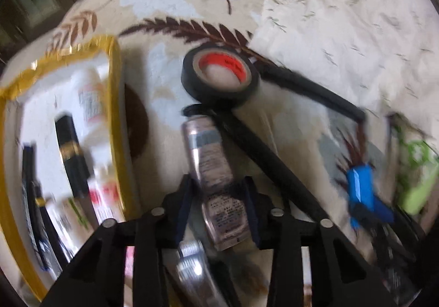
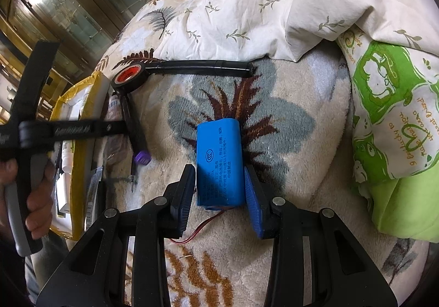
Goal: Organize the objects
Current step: 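Grasp the silver daisy hand cream tube with the left tool, then carry the battery pack and silver tube over the white tray with both tools, then lower the battery pack and tube into the tray and open both tools, then grasp the clear pen with the right tool while the left grasps a black marker, then carry the clear pen and black marker over the tray and open both tools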
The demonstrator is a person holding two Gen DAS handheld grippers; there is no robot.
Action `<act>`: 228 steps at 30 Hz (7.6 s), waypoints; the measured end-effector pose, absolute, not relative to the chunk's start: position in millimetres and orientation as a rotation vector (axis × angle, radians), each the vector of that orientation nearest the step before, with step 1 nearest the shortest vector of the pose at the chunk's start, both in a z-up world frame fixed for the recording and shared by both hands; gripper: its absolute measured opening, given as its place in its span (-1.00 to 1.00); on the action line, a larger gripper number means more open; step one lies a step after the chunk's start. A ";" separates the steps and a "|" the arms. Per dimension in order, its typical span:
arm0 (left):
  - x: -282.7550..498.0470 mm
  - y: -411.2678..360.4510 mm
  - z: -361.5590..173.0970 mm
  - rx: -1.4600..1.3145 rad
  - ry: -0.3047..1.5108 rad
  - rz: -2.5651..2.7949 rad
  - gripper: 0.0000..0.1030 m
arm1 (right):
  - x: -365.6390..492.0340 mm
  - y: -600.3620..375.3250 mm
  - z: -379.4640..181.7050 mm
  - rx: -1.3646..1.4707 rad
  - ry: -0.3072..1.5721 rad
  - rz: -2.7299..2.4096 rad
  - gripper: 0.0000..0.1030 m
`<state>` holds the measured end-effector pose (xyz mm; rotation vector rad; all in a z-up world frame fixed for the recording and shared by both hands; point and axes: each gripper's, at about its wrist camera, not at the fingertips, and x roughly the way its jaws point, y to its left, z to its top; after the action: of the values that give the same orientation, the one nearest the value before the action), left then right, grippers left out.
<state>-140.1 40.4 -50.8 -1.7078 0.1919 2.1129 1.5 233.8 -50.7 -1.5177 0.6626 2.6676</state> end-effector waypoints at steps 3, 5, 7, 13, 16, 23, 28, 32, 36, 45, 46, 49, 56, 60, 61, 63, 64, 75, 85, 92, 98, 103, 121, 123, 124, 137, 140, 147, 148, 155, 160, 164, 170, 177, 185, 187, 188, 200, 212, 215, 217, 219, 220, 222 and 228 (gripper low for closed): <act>-119.1 20.4 -44.9 -1.647 0.116 2.096 -0.70 | 1.8 234.8 -50.9 -1.514 0.681 2.668 -0.30; -109.1 12.3 -41.5 -1.643 0.064 2.051 -0.73 | 2.3 232.7 -50.4 -1.511 0.667 2.667 -0.30; -104.2 10.9 -43.7 -1.653 0.083 2.053 -0.72 | 3.0 228.9 -48.9 -1.516 0.633 2.666 -0.29; -107.3 13.4 -47.6 -1.701 -0.057 2.068 -0.53 | 0.2 221.9 -46.2 -1.547 0.559 2.633 -0.30; -111.2 27.7 -48.0 -1.706 0.051 2.093 -0.46 | 0.5 220.4 -46.1 -1.549 0.535 2.623 -0.29; -89.6 28.9 -39.3 -1.591 0.123 2.145 -0.71 | 2.6 222.2 -45.7 -1.534 0.525 2.630 -0.32; -72.6 1.2 -28.3 -1.552 -0.095 2.096 -0.71 | 10.9 221.2 -43.6 -1.498 0.573 2.646 -0.32; -62.0 4.8 -24.0 -1.527 -0.189 2.076 -0.71 | 14.7 213.8 -42.1 -1.505 0.666 2.671 -0.33; -64.2 -17.4 -22.9 -1.534 -0.270 2.049 -0.71 | 12.5 195.3 -32.9 -1.519 0.767 2.730 -0.37; -72.3 -67.3 0.7 -1.481 -0.398 2.116 -0.71 | -10.3 140.7 -9.4 -1.590 0.565 2.789 -0.66; -72.1 -69.0 -0.6 -1.481 -0.399 2.118 -0.71 | -9.9 142.7 -9.0 -1.609 0.588 2.797 -0.66; -73.3 -68.5 -5.9 -1.485 -0.406 2.102 -0.71 | -0.8 150.5 -9.4 -1.630 0.591 2.818 -0.64; -72.9 -63.8 -11.0 -1.503 -0.376 2.099 -0.71 | 6.7 138.6 -31.8 -1.734 0.426 2.805 -0.37; -73.8 -68.2 -10.4 -1.511 -0.398 2.096 -0.71 | 5.3 129.0 -33.3 -1.764 0.361 2.807 -0.66; -74.4 -69.3 -9.8 -1.511 -0.403 2.098 -0.71 | 6.6 127.5 -29.9 -1.743 0.334 2.803 -0.66; -75.9 -74.2 -6.8 -1.508 -0.420 2.099 -0.70 | 8.5 130.8 -22.4 -1.704 0.389 2.806 -0.66; -77.1 -77.1 -4.6 -1.507 -0.425 2.104 -0.71 | 8.9 133.6 -17.0 -1.687 0.462 2.824 -0.66; -119.7 -147.9 13.5 -1.519 -0.448 2.242 -0.70 | -47.4 74.9 24.8 -1.635 0.767 3.025 -0.66; -181.9 -153.2 -9.9 -1.587 -0.411 2.237 -0.70 | -124.6 38.9 9.5 -1.674 0.808 2.999 -0.66; -205.3 -154.6 -35.8 -1.629 -0.454 2.219 -0.70 | -154.3 37.8 1.0 -1.674 0.791 2.960 -0.66; -196.9 -158.7 -35.0 -1.584 -0.400 2.276 -0.70 | -173.7 30.7 -11.3 -1.723 0.845 2.921 -0.66; -196.9 -163.3 -37.8 -1.552 -0.405 2.310 -0.69 | -181.8 10.9 -15.8 -1.759 0.833 2.937 -0.65; -188.0 -168.9 -29.5 -1.444 -0.479 2.288 -0.64 | -183.3 9.4 -27.8 -1.827 0.873 2.961 -0.49; -186.3 -170.0 -28.0 -1.438 -0.489 2.288 -0.63 | -183.0 10.7 -26.4 -1.828 0.909 2.969 -0.36; -185.6 -169.5 -27.4 -1.434 -0.483 2.290 -0.63 | -182.9 11.7 -24.5 -1.822 0.926 2.969 -0.30; -170.3 -147.6 -27.9 -1.461 -0.303 2.295 -0.15 | -141.6 62.3 -7.3 -1.679 1.034 2.944 -0.15; -171.9 -149.6 -27.0 -1.470 -0.384 2.253 -0.02 | -124.3 74.1 -4.2 -1.661 1.059 2.941 -0.15; -128.5 -152.1 8.0 -1.326 -0.568 2.265 0.32 | -77.6 109.6 14.3 -1.564 0.962 2.986 -0.15; -118.4 -144.2 13.7 -1.301 -0.569 2.258 0.37 | -69.8 119.6 14.4 -1.549 0.928 2.977 -0.15; -74.9 -68.0 -0.7 -1.372 -0.438 2.193 0.45 | -29.1 178.2 -18.3 -1.584 0.900 2.812 -0.15; -48.2 -45.3 2.4 -1.290 -0.190 2.258 0.42 | -32.7 194.1 -37.2 -1.602 0.938 2.712 -0.15; -47.7 -50.8 4.1 -1.269 -0.188 2.295 0.42 | -53.4 188.2 -41.1 -1.618 0.899 2.648 -0.17; -48.1 -45.5 4.8 -1.274 -0.167 2.281 0.42 | -63.4 162.1 -37.4 -1.574 0.545 2.648 -0.49; -71.6 -10.7 6.2 -1.393 -0.146 2.191 0.42 | -34.1 176.1 -35.6 -1.596 0.535 2.695 -0.94; -120.7 57.8 -25.0 -1.629 0.064 2.144 -0.01 | 9.9 206.3 -40.7 -1.616 0.770 2.695 -0.95; -131.6 65.7 -43.3 -1.714 0.092 2.108 -0.27 | 10.5 211.2 -39.8 -1.586 0.901 2.707 -0.90; -133.8 67.4 -49.7 -1.738 0.112 2.113 -0.48 | 9.1 212.3 -39.9 -1.583 0.945 2.705 -0.84; -74.4 5.0 -32.6 -1.602 -0.125 2.063 -0.74 | -21.2 192.2 -29.5 -1.579 0.940 2.729 -0.33; -67.0 -76.3 -13.3 -1.451 -0.411 2.150 -0.74 | -41.7 186.8 -41.9 -1.589 0.989 2.629 -0.90; -66.9 -86.1 -15.8 -1.441 -0.455 2.138 -0.74 | -29.3 195.9 -28.9 -1.531 1.068 2.641 -0.90; -66.3 -90.9 -13.1 -1.426 -0.467 2.147 -0.74 | -22.2 197.6 -18.4 -1.502 1.129 2.664 -0.90; -65.5 -99.2 -8.4 -1.402 -0.495 2.155 -0.74 | -18.5 190.5 -3.4 -1.454 1.092 2.715 -0.90; -65.5 -102.2 -6.4 -1.393 -0.500 2.161 -0.74 | -18.8 186.2 0.7 -1.448 1.088 2.732 -0.90; -69.8 -109.2 -3.4 -1.384 -0.507 2.188 -0.74 | -21.4 172.5 9.5 -1.463 1.096 2.774 -0.90; -79.7 -147.4 -4.9 -1.411 -0.592 2.239 -0.74 | -24.8 107.7 19.2 -1.619 1.000 2.903 -0.90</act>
<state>-79.7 -147.4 -4.9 -1.4106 -0.5918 2.2390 -24.8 107.7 19.2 -1.6192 0.9998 2.9027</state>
